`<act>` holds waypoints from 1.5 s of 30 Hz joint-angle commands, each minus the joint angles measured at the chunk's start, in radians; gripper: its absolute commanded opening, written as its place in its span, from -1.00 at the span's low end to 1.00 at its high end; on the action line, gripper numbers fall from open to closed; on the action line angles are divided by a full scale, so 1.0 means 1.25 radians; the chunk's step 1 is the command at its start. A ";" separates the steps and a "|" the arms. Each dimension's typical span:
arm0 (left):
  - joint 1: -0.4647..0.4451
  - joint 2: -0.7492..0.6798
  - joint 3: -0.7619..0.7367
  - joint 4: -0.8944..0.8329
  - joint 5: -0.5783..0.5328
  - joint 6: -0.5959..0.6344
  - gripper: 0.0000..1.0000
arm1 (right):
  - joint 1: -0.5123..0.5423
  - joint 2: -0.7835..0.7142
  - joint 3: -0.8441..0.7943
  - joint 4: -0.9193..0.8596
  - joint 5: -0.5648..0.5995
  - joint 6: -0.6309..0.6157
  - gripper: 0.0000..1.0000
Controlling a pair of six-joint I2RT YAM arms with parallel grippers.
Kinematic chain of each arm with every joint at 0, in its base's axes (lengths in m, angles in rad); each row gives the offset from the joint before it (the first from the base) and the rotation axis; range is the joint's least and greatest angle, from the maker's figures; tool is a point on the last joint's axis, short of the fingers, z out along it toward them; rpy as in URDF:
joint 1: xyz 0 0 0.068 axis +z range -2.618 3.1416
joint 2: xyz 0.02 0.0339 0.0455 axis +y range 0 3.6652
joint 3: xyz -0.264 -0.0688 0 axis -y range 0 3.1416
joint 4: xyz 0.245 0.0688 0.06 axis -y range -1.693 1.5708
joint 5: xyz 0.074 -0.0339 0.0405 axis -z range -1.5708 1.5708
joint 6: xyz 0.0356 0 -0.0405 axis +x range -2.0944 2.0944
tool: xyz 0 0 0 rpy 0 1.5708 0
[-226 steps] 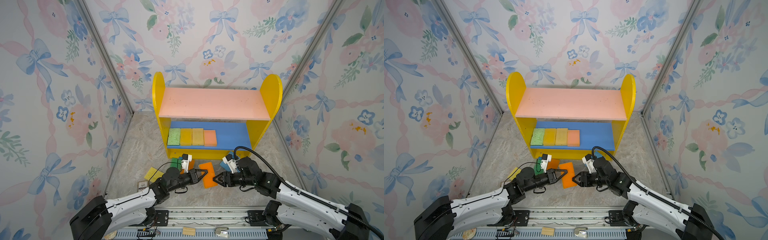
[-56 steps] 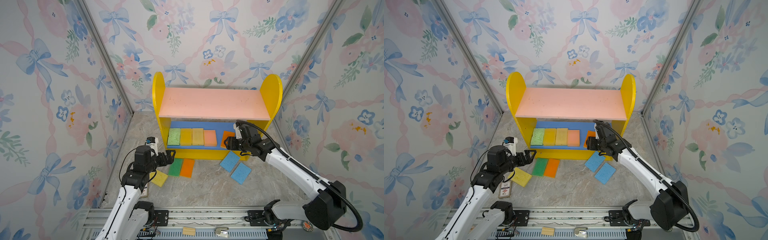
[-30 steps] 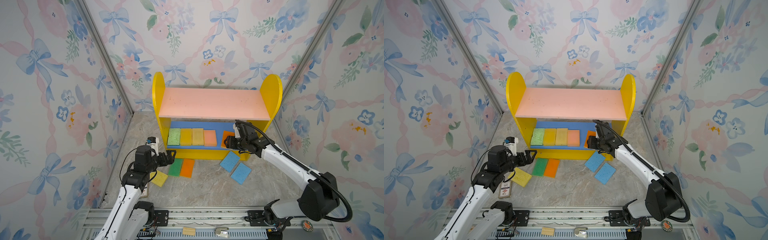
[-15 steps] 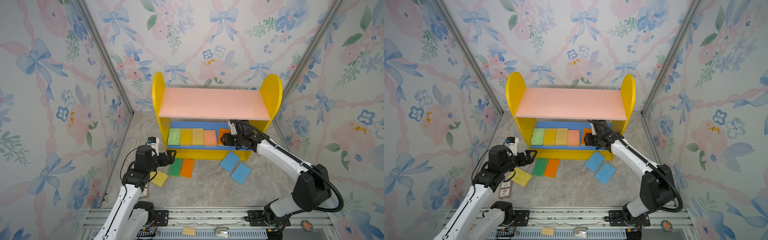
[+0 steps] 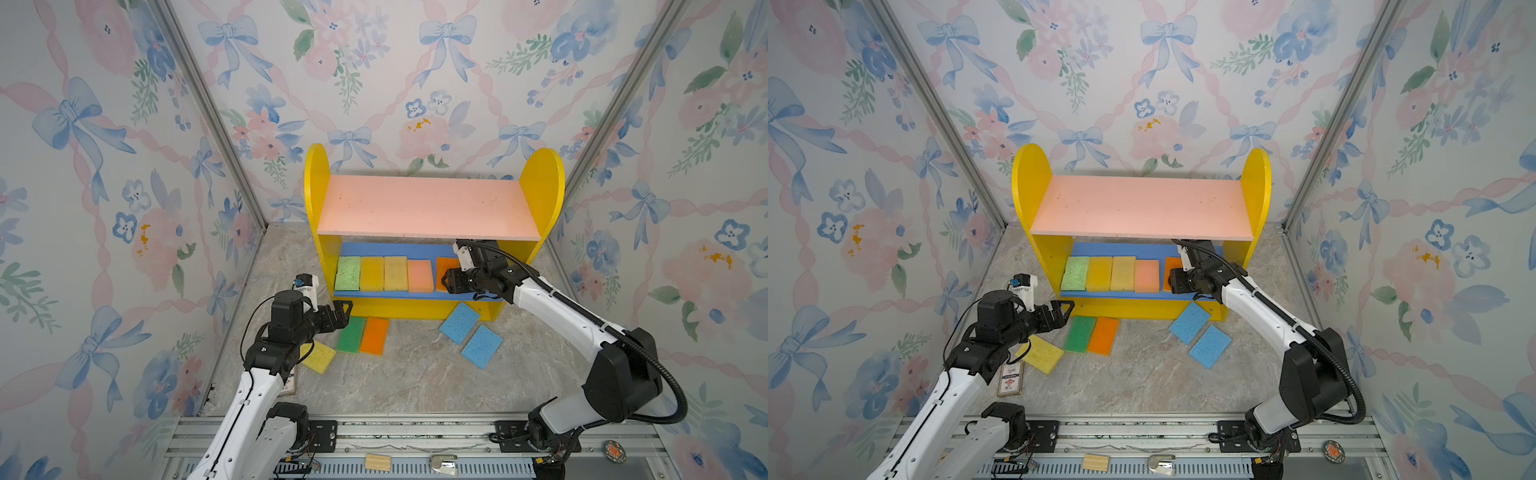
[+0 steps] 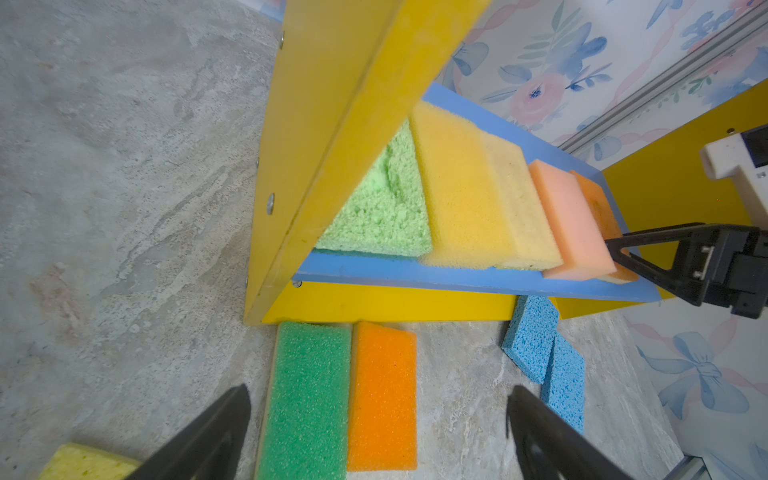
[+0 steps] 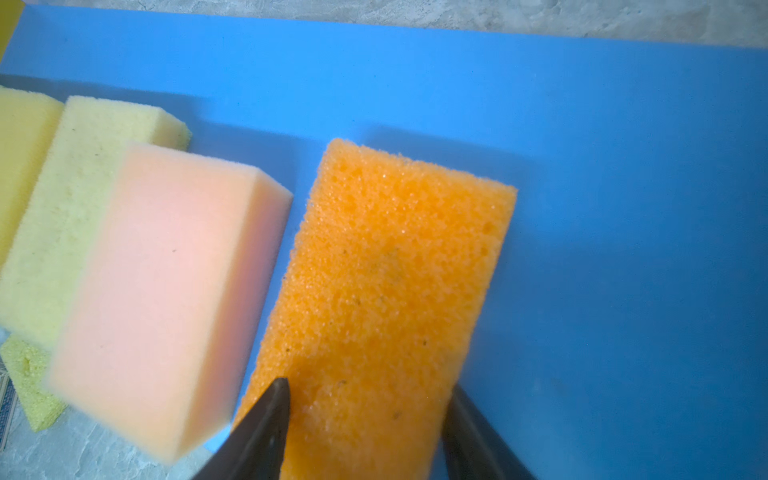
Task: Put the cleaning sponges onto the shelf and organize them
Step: 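Lower the orange sponge onto the blue shelf against the peach sponge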
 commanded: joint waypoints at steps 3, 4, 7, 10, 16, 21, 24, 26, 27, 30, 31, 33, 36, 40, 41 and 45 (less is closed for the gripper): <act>-0.003 0.001 -0.008 0.007 0.008 0.015 0.96 | 0.019 0.010 -0.010 -0.123 -0.028 -0.055 0.16; -0.003 0.001 -0.007 0.007 0.008 0.015 0.96 | 0.022 0.011 -0.008 -0.125 -0.028 -0.058 0.17; -0.003 0.001 -0.008 0.007 0.008 0.014 0.96 | 0.033 0.012 -0.006 -0.128 -0.040 -0.071 0.17; -0.003 0.002 -0.008 0.008 0.008 0.015 0.96 | 0.038 0.014 -0.005 -0.131 -0.048 -0.073 0.17; -0.002 0.002 -0.008 0.008 0.008 0.015 0.96 | 0.042 0.015 -0.010 -0.119 -0.076 -0.068 0.17; -0.003 0.002 -0.007 0.007 0.009 0.015 0.96 | 0.044 0.014 -0.015 -0.113 -0.074 -0.061 0.21; -0.003 0.002 -0.007 0.008 0.009 0.015 0.96 | 0.041 0.014 -0.011 -0.129 -0.056 -0.054 0.26; -0.003 0.001 -0.008 0.007 0.008 0.015 0.96 | 0.038 0.010 -0.008 -0.136 -0.042 -0.048 0.29; -0.002 0.001 -0.007 0.007 0.009 0.015 0.96 | 0.036 0.006 -0.008 -0.135 -0.043 -0.048 0.30; -0.003 0.001 -0.008 0.007 0.009 0.015 0.96 | 0.033 -0.011 -0.012 -0.129 -0.053 -0.042 0.33; -0.003 0.001 -0.008 0.007 0.009 0.015 0.96 | 0.033 -0.016 -0.012 -0.128 -0.057 -0.041 0.34; -0.003 0.001 -0.008 0.007 0.010 0.015 0.96 | 0.033 -0.028 -0.012 -0.125 -0.066 -0.039 0.37; -0.002 0.000 -0.007 0.007 0.011 0.015 0.96 | 0.030 -0.046 -0.013 -0.121 -0.074 -0.033 0.38; -0.004 -0.001 -0.008 0.008 0.012 0.015 0.96 | 0.028 -0.065 -0.009 -0.126 -0.080 -0.029 0.40; -0.004 -0.001 -0.008 0.007 0.012 0.015 0.96 | 0.027 -0.069 -0.007 -0.127 -0.078 -0.029 0.41; -0.004 -0.001 -0.007 0.007 0.011 0.015 0.96 | 0.013 -0.062 -0.006 -0.125 -0.088 -0.022 0.41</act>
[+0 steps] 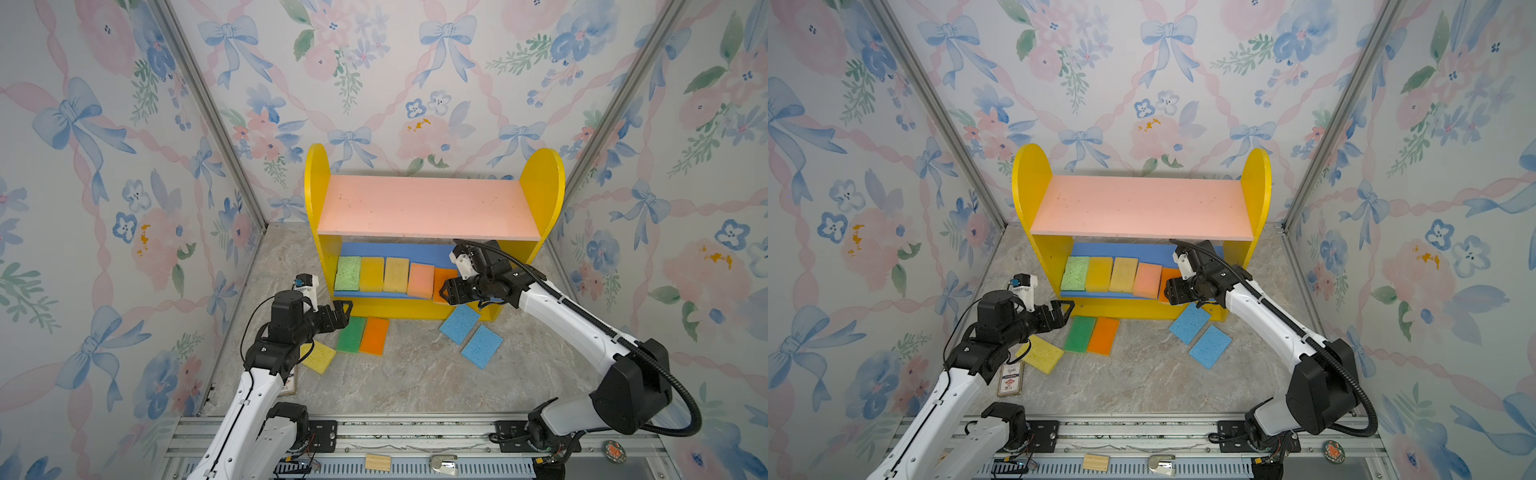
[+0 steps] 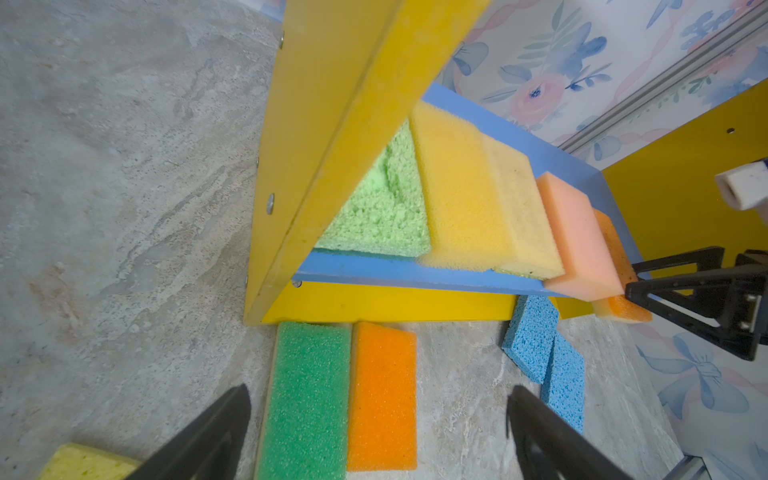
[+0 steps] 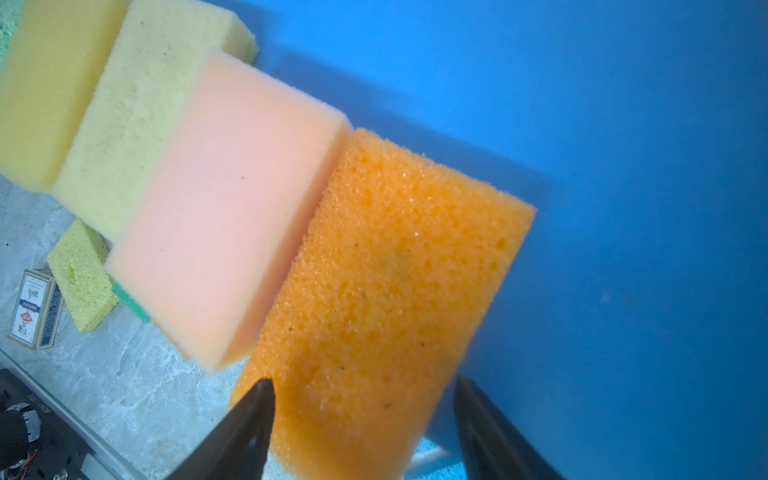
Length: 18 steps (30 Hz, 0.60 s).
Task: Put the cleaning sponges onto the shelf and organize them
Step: 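Lower the orange sponge onto the blue shelf against the peach sponge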
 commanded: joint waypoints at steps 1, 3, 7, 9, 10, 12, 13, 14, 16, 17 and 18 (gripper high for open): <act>-0.004 -0.003 -0.007 0.007 0.011 0.015 0.96 | -0.008 -0.006 -0.005 -0.016 -0.021 0.018 0.40; -0.004 -0.005 -0.008 0.008 0.010 0.015 0.96 | -0.008 0.001 -0.008 -0.010 -0.016 0.021 0.34; -0.004 -0.003 -0.007 0.007 0.009 0.015 0.96 | -0.013 0.017 -0.008 -0.008 0.006 0.030 0.22; -0.004 0.000 -0.008 0.008 0.010 0.015 0.96 | -0.015 0.023 -0.009 -0.002 0.013 0.036 0.19; -0.004 0.001 -0.008 0.007 0.010 0.015 0.96 | -0.016 0.026 -0.008 0.001 0.018 0.037 0.17; -0.004 0.002 -0.008 0.008 0.010 0.015 0.96 | -0.019 0.037 -0.002 0.003 0.022 0.036 0.16; -0.004 0.002 -0.007 0.007 0.010 0.015 0.96 | -0.019 0.043 0.001 0.003 0.022 0.036 0.15; -0.004 0.002 -0.008 0.007 0.010 0.015 0.96 | -0.020 0.052 0.007 0.002 0.023 0.037 0.15; -0.004 0.001 -0.007 0.007 0.010 0.016 0.96 | -0.022 0.064 0.017 0.001 0.027 0.038 0.14; -0.004 0.001 -0.008 0.006 0.010 0.015 0.96 | -0.023 0.068 0.021 0.002 0.028 0.039 0.14; -0.004 0.001 -0.007 0.007 0.010 0.015 0.96 | -0.024 0.071 0.024 0.003 0.033 0.041 0.14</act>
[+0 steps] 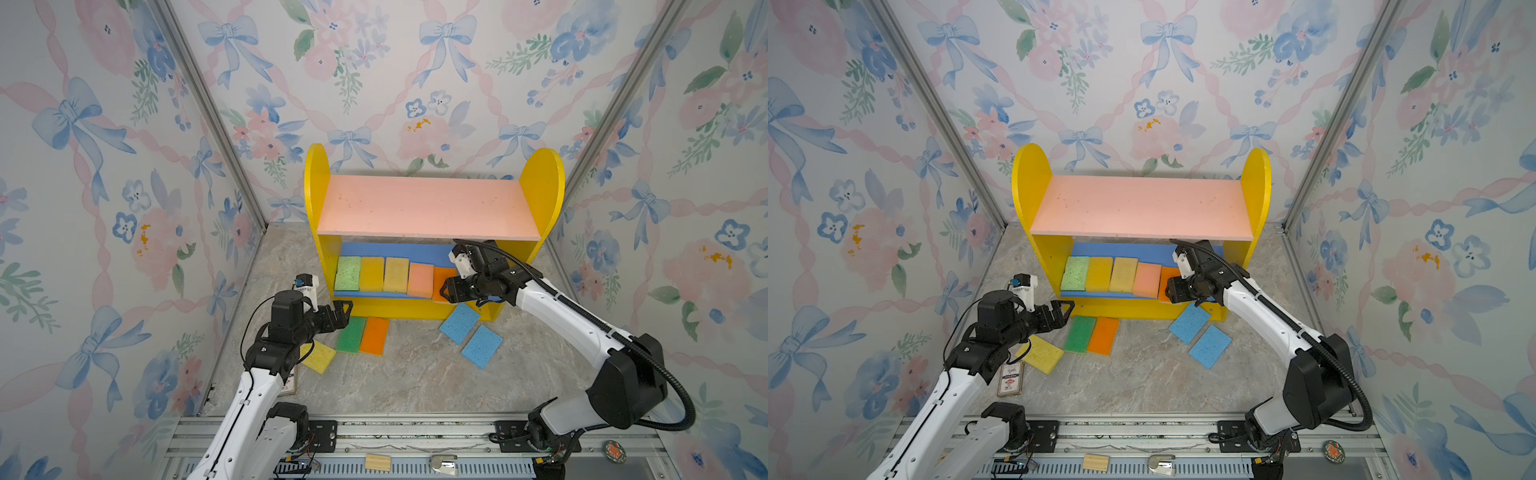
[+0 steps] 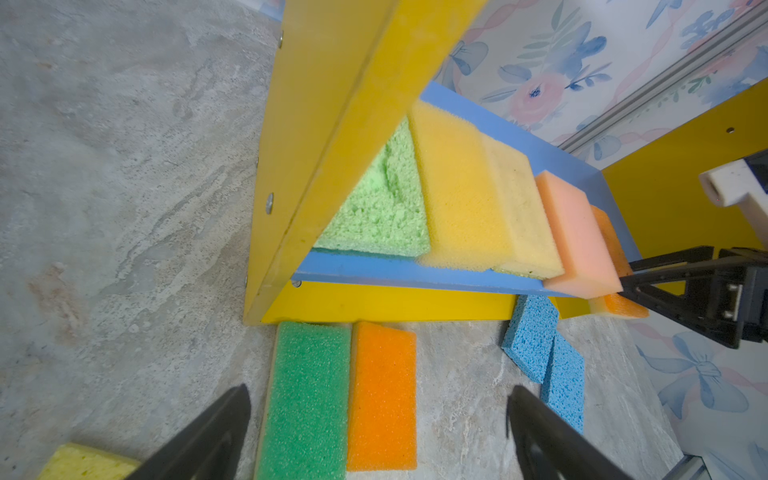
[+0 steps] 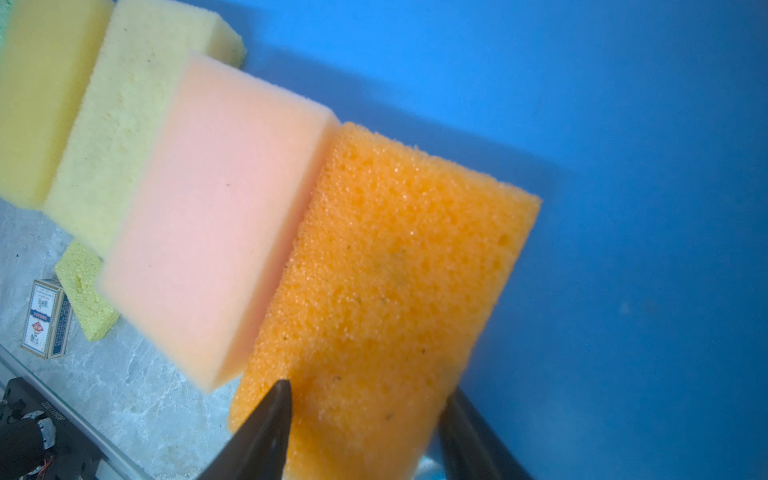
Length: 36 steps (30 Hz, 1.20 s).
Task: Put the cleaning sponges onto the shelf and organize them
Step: 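Lower the orange sponge onto the blue shelf against the peach sponge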
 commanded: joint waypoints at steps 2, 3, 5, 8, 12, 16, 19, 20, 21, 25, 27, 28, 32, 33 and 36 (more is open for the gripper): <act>-0.004 0.002 -0.008 0.008 0.009 0.015 0.96 | -0.017 0.043 0.018 -0.003 0.043 0.020 0.14; -0.004 0.003 -0.007 0.007 0.009 0.015 0.96 | -0.018 0.045 0.020 0.000 0.043 0.021 0.14; -0.004 0.004 -0.007 0.008 0.010 0.015 0.96 | -0.019 0.049 0.027 0.001 0.043 0.025 0.14; -0.004 0.005 -0.008 0.007 0.010 0.015 0.96 | -0.022 0.058 0.034 0.004 0.041 0.025 0.14; -0.003 0.003 -0.008 0.007 0.010 0.015 0.96 | -0.024 0.075 0.048 -0.002 0.040 0.017 0.14; -0.004 0.005 -0.008 0.008 0.010 0.015 0.96 | -0.029 0.079 0.050 -0.012 0.052 0.007 0.14; -0.004 0.005 -0.007 0.008 0.010 0.015 0.96 | -0.033 0.077 0.051 -0.023 0.069 0.002 0.14; -0.004 0.004 -0.008 0.008 0.010 0.015 0.96 | -0.035 0.075 0.050 -0.026 0.073 -0.001 0.14; -0.004 0.005 -0.008 0.008 0.011 0.015 0.96 | -0.037 0.073 0.049 -0.028 0.076 -0.002 0.14; -0.004 0.005 -0.007 0.007 0.010 0.015 0.96 | -0.042 0.072 0.050 -0.035 0.083 -0.010 0.14; -0.004 0.005 -0.007 0.007 0.010 0.015 0.96 | -0.042 0.073 0.053 -0.039 0.086 -0.013 0.14; -0.004 0.005 -0.008 0.007 0.010 0.015 0.96 | -0.041 0.073 0.053 -0.039 0.084 -0.014 0.14; -0.004 0.004 -0.007 0.007 0.010 0.015 0.96 | -0.040 0.073 0.057 -0.036 0.064 -0.026 0.14; -0.004 0.003 -0.007 0.007 0.010 0.015 0.96 | -0.041 0.074 0.059 -0.043 0.066 -0.030 0.15; -0.003 0.004 -0.008 0.008 0.010 0.015 0.96 | -0.041 0.069 0.067 -0.064 0.092 -0.050 0.16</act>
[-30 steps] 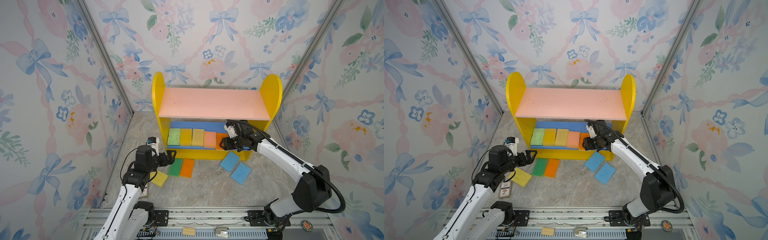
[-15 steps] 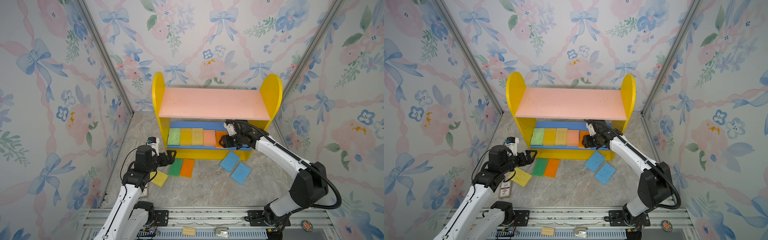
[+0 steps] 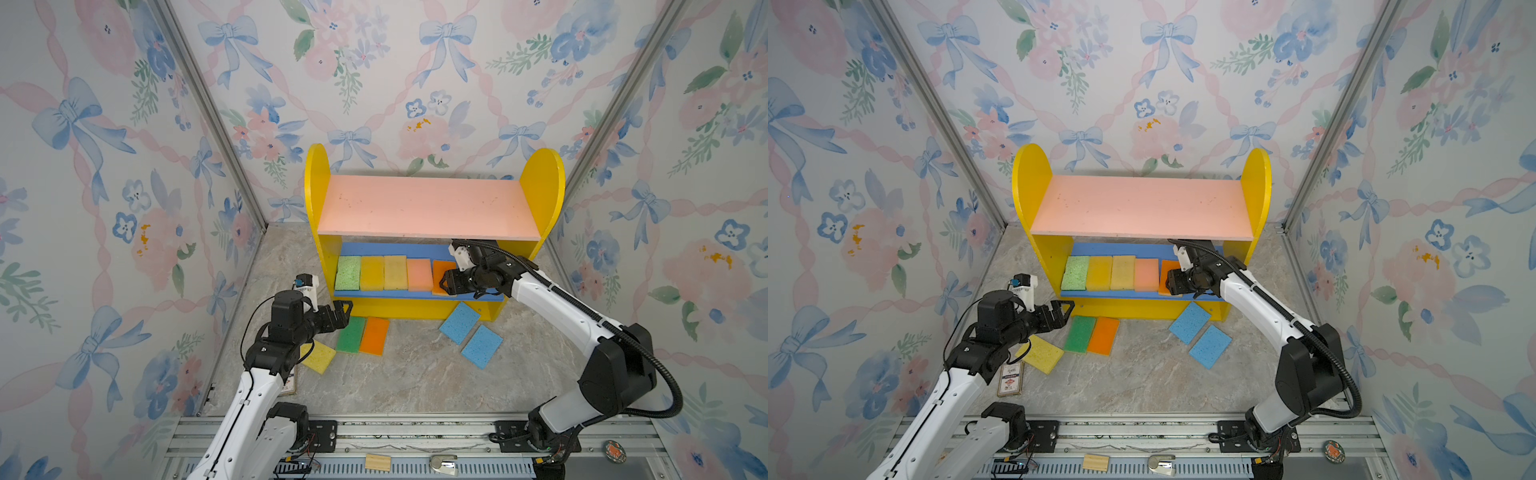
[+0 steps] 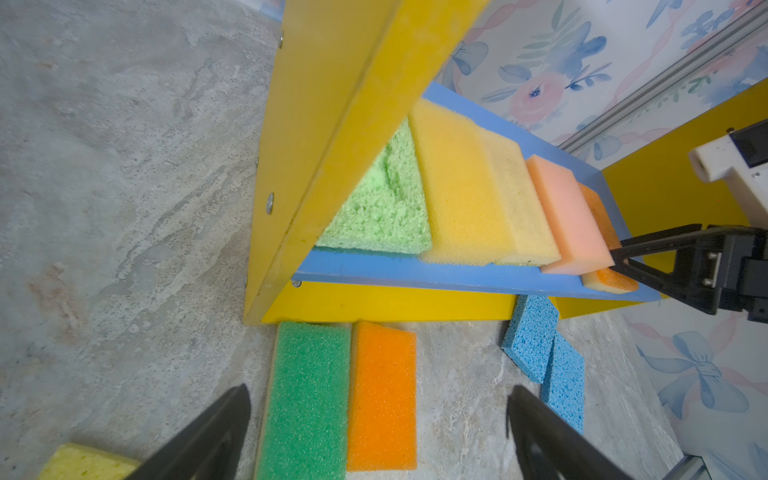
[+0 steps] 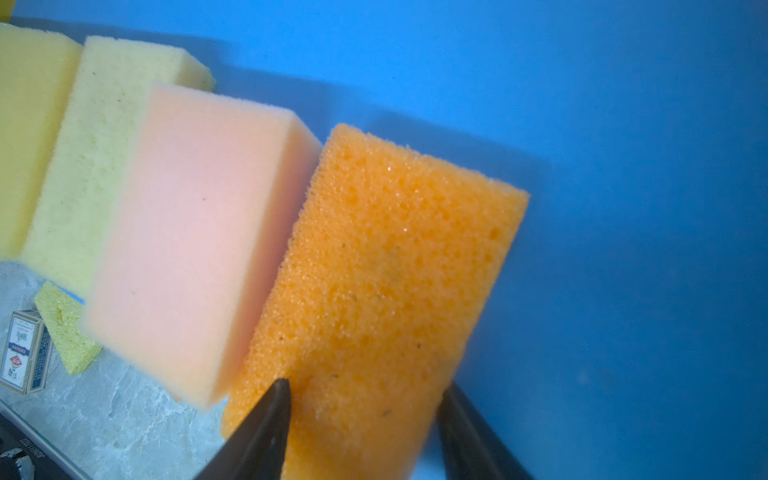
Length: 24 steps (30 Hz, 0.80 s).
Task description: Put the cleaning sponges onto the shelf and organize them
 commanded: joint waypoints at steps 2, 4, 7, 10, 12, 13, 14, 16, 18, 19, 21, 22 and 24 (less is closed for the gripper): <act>-0.003 0.004 -0.008 0.008 0.010 0.015 0.96 | -0.021 0.019 0.021 -0.084 0.090 -0.043 0.17; -0.003 0.005 -0.007 0.008 0.010 0.015 0.96 | -0.026 0.022 0.025 -0.093 0.095 -0.048 0.17; -0.003 0.003 -0.008 0.008 0.010 0.015 0.96 | -0.030 0.026 0.027 -0.089 0.080 -0.052 0.17; -0.004 0.003 -0.008 0.008 0.009 0.015 0.96 | -0.028 0.035 0.032 -0.082 0.053 -0.054 0.17; -0.004 0.003 -0.008 0.007 0.009 0.015 0.96 | -0.026 0.040 0.033 -0.072 0.027 -0.061 0.18; -0.004 0.003 -0.008 0.007 0.009 0.015 0.96 | -0.022 0.044 0.036 -0.069 0.014 -0.069 0.18; -0.003 0.003 -0.008 0.007 0.009 0.015 0.96 | -0.019 0.048 0.040 -0.069 0.008 -0.074 0.18; -0.004 0.003 -0.008 0.007 0.009 0.014 0.96 | -0.011 0.058 0.050 -0.078 0.008 -0.080 0.19; -0.004 0.002 -0.007 0.008 0.008 0.014 0.96 | -0.010 0.064 0.057 -0.086 0.010 -0.082 0.22; -0.004 0.003 -0.008 0.008 0.008 0.014 0.96 | -0.009 0.064 0.057 -0.087 0.011 -0.082 0.23; -0.004 0.003 -0.008 0.007 0.008 0.014 0.96 | -0.009 0.062 0.055 -0.084 0.008 -0.081 0.24; -0.003 0.003 -0.007 0.008 0.009 0.014 0.96 | -0.009 0.061 0.055 -0.081 0.002 -0.082 0.24; -0.004 0.003 -0.008 0.007 0.009 0.015 0.96 | -0.009 0.059 0.053 -0.071 -0.023 -0.079 0.24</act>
